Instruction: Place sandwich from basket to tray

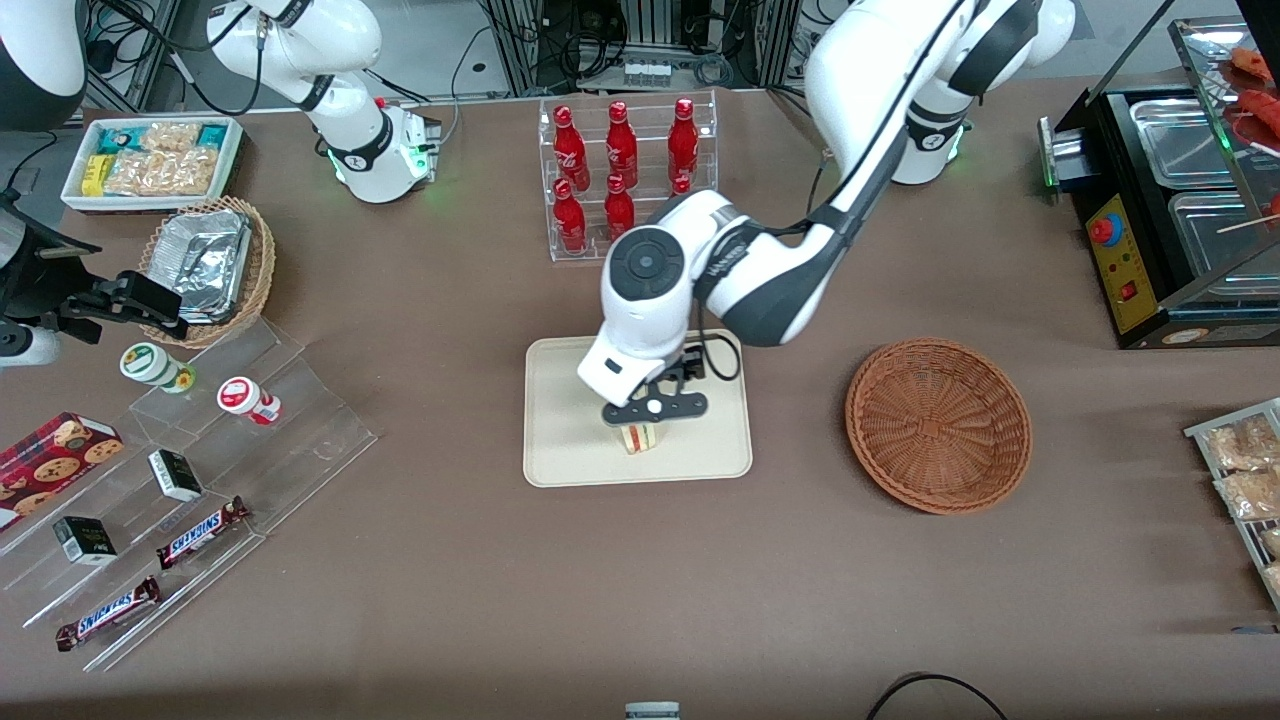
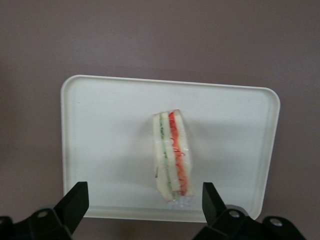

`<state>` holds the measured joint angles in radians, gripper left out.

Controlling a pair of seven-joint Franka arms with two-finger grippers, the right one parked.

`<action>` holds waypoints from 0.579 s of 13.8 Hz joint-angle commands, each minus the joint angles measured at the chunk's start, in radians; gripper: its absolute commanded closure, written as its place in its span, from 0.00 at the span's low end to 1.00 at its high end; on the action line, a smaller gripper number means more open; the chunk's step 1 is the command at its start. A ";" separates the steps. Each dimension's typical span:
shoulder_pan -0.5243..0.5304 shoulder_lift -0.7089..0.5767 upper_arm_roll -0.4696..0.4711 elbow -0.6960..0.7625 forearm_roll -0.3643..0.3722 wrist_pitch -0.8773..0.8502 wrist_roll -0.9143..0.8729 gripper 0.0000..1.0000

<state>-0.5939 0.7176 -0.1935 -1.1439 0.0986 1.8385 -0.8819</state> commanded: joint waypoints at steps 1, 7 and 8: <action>0.071 -0.064 -0.003 -0.019 0.001 -0.064 0.038 0.00; 0.268 -0.199 -0.007 -0.174 -0.057 -0.070 0.312 0.00; 0.290 -0.207 -0.007 -0.177 -0.066 -0.083 0.334 0.00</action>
<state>-0.3398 0.5828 -0.1920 -1.2412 0.0538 1.7692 -0.5995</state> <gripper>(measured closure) 0.000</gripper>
